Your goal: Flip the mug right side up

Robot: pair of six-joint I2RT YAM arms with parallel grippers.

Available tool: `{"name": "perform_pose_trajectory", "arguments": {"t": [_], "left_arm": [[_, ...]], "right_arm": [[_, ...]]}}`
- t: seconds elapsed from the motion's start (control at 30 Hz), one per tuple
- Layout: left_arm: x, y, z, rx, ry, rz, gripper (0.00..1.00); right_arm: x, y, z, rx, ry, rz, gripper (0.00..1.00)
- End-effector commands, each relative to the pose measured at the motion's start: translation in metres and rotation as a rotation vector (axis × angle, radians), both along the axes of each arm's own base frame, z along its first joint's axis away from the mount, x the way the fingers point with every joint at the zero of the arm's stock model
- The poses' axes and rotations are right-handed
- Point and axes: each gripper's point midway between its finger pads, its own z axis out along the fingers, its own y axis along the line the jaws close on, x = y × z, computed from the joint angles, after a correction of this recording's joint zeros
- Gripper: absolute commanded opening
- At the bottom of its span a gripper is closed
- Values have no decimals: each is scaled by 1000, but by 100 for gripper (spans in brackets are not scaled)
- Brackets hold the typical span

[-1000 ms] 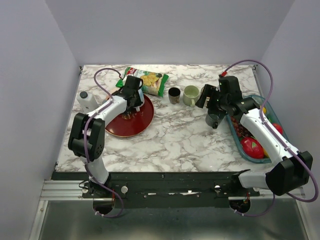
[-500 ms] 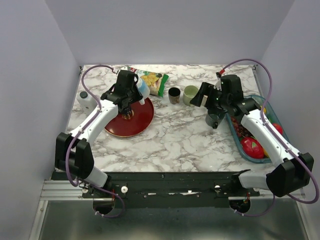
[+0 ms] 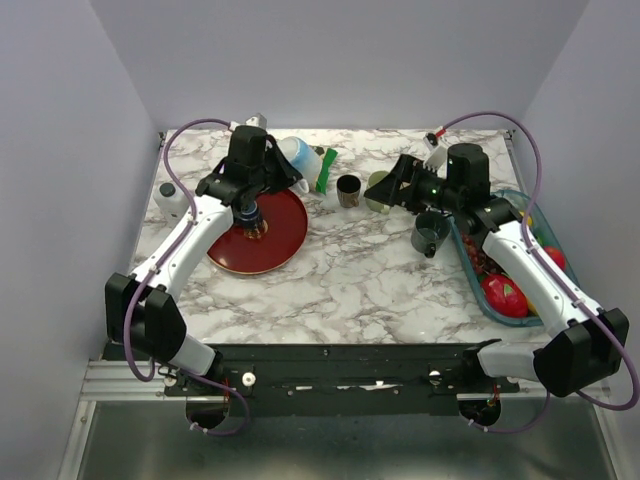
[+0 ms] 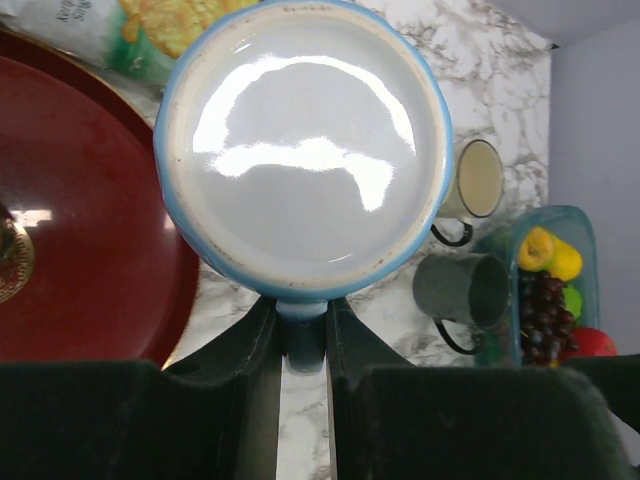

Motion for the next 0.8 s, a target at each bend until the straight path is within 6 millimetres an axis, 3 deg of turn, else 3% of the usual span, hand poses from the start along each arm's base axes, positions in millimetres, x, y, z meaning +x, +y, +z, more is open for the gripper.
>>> {"name": "perform_pose_trajectory", "arguments": {"t": [0.0, 0.13, 0.2, 0.23, 0.27, 0.33, 0.37, 0.47, 0.57, 0.77], "left_arm": [[-9, -33, 93, -215, -207, -126, 0], [-25, -57, 116, -354, -227, -231, 0], [-29, -66, 137, -451, -265, -261, 0], [-32, -69, 136, -475, -257, -276, 0], [-37, -75, 156, -545, -304, -307, 0], [-42, -79, 165, -597, -325, -333, 0], [-47, -82, 180, -632, -375, -367, 0], [-58, -87, 200, -722, -431, -414, 0], [-68, -90, 216, -794, -472, -463, 0], [-75, -97, 225, -828, -501, -516, 0]], "right_arm": [[-9, 20, 30, 137, -59, 106, 95], [-13, 37, 49, 259, -70, 199, 95], [-16, 47, 63, 343, -85, 259, 95], [-15, 50, 62, 366, -74, 274, 95], [-14, 53, 63, 388, -71, 286, 94], [-12, 57, 74, 438, -81, 312, 94], [-12, 58, 79, 450, -89, 318, 94], [-7, 60, 96, 469, -124, 318, 94], [-2, 63, 111, 492, -147, 321, 93], [0, 65, 142, 600, -182, 345, 85]]}}
